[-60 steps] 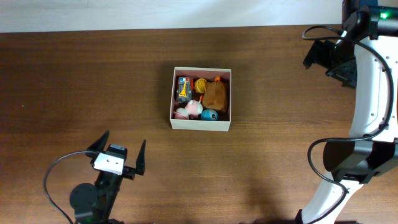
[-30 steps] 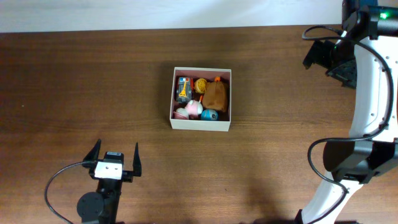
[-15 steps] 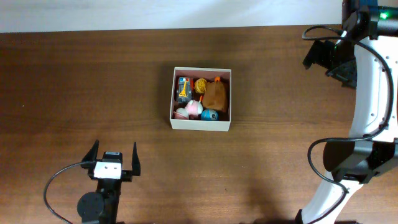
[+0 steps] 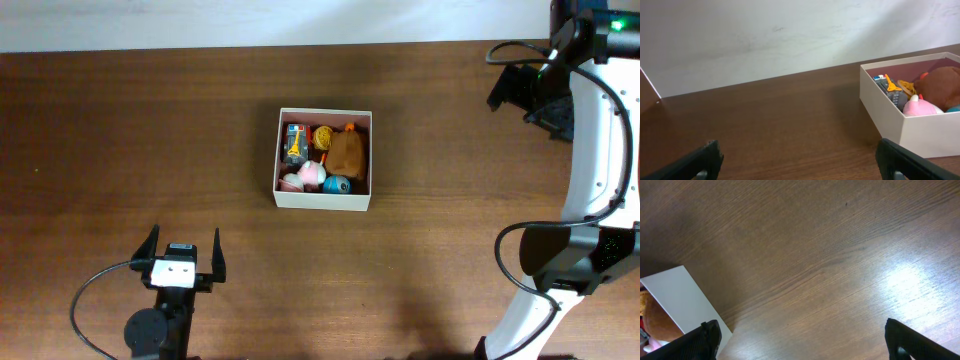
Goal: Pack container
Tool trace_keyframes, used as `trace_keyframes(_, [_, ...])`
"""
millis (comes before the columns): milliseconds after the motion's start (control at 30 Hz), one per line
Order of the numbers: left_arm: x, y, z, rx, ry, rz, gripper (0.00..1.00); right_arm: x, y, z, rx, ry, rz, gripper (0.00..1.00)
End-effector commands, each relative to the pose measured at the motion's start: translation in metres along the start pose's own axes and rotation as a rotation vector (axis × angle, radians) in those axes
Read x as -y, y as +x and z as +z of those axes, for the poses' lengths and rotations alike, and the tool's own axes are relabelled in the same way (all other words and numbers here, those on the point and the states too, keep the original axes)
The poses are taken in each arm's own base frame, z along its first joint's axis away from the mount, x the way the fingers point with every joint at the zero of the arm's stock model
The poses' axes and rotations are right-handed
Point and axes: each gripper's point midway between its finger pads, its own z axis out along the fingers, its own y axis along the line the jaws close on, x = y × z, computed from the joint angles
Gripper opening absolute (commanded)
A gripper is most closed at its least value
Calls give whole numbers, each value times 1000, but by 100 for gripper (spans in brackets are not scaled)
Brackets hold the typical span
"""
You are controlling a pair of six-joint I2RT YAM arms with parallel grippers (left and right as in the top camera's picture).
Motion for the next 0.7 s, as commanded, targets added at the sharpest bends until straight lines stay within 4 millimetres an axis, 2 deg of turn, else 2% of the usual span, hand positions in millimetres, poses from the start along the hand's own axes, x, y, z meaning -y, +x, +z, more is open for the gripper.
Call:
trace_keyframes(0, [-1, 2, 0, -1, -8, 12, 100, 0, 0, 1, -4, 1, 8, 99])
trace_keyframes(100, [-1, 2, 0, -1, -8, 13, 100, -3, 1, -1, 3, -4, 1, 99])
trace_keyframes(200, [-1, 2, 0, -1, -8, 12, 99, -12, 7, -18, 42, -26, -27, 99])
trace_keyframes(300, [-1, 2, 0, -1, -8, 12, 100, -28, 22, -47, 102, -69, -78, 100])
trace_keyframes(433, [-1, 2, 0, -1, -8, 12, 100, -55, 56, -93, 191, -142, -194, 99])
trace_keyframes(567, [-1, 2, 0, -1, -8, 12, 100, -64, 86, -127, 338, -128, -322, 99])
trace_keyframes(667, [-1, 2, 0, -1, -8, 13, 100, -83, 94, -153, 509, -240, -354, 99])
